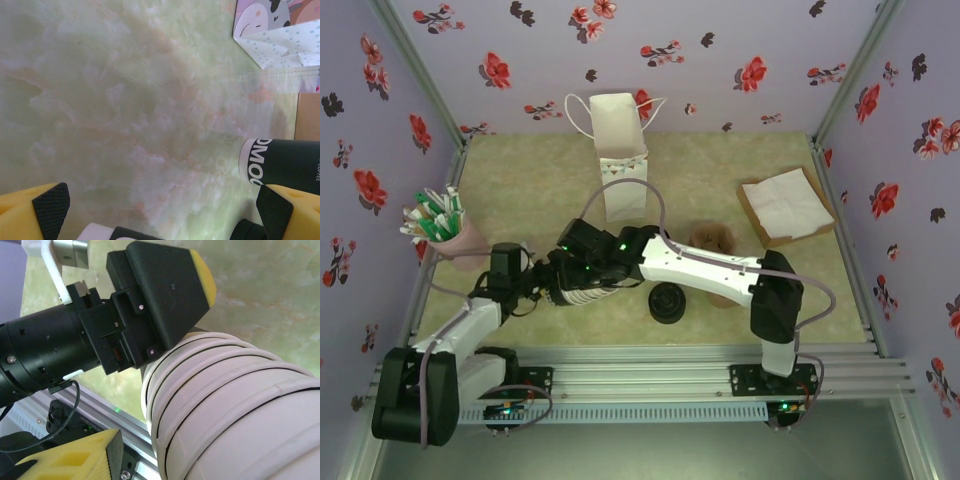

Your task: Pack the takeout coffee

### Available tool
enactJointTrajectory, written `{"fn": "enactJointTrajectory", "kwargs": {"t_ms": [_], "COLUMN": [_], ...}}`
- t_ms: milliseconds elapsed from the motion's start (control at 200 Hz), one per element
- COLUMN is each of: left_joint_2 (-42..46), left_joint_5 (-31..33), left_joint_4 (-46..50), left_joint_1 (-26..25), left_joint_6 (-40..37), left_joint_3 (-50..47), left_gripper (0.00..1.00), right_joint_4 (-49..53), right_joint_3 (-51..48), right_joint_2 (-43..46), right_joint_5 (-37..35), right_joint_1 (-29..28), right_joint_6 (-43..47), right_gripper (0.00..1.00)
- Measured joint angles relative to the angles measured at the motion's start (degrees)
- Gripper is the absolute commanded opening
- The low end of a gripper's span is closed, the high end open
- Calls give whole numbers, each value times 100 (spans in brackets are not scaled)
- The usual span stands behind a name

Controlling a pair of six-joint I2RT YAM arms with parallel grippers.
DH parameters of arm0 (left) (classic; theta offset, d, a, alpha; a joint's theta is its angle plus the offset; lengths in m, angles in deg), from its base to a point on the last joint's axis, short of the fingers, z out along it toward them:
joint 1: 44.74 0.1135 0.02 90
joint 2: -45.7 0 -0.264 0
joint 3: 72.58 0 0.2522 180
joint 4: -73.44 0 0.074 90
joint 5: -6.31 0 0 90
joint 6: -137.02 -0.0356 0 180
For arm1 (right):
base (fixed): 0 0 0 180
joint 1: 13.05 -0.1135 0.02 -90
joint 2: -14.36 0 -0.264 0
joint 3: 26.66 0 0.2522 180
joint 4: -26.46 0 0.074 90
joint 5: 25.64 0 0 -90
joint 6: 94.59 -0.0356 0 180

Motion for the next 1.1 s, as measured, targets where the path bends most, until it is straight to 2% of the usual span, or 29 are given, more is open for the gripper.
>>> {"fn": "enactJointTrajectory", "kwargs": {"t_ms": [350, 700, 1100], "left_joint_2": [-706, -1097, -981], "left_joint_5": [-79, -319, -297], "left_joint_4": [-905, -654, -219], "left_joint_1": [2, 319, 756], "left_joint_6": [354, 282, -20], "left_joint_3": [-7, 393, 1606], "left_gripper": [99, 99, 99], "right_joint_4": [710, 1174, 1473], "right_joint_3": [1187, 2098, 2715], "right_joint_2": [-553, -1121, -1266], "right_joint_5": [-13, -11, 17], "right_joint_1": [-9, -81, -153], "right_joint_6": [389, 616, 723], "right_gripper": [50, 51, 51]}}
